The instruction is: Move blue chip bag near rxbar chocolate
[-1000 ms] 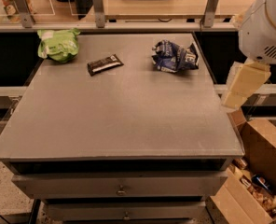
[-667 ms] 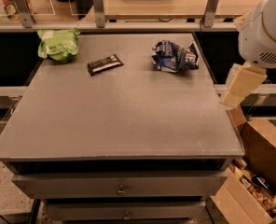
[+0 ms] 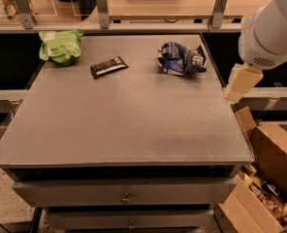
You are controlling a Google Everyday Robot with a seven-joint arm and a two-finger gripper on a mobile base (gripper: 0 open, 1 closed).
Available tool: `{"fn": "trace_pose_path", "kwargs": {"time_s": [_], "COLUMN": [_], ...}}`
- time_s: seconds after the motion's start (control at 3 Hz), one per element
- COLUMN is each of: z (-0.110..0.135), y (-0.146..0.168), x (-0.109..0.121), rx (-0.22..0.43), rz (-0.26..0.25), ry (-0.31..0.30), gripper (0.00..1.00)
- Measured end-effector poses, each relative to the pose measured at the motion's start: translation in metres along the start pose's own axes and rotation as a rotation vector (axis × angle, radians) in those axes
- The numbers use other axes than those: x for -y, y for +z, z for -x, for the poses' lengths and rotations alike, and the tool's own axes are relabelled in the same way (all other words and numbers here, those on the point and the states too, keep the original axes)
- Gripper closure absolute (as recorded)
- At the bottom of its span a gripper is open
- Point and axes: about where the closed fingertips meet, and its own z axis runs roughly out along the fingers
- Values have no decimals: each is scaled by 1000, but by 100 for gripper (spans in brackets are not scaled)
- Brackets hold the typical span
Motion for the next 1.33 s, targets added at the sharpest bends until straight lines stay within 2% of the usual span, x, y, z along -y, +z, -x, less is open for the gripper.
{"fn": "trace_pose_path", "kwargs": {"time_s": [0.33,0.67,1.0,1.33], "z": [0,2,15,34], "y": [0,2,21,46], "x": [0,5,16,30], "rx": [0,49,114,147], "rz": [0,-42,-103,-147], "ry": [0,6,-23,-81], "gripper": [0,0,0,0]}}
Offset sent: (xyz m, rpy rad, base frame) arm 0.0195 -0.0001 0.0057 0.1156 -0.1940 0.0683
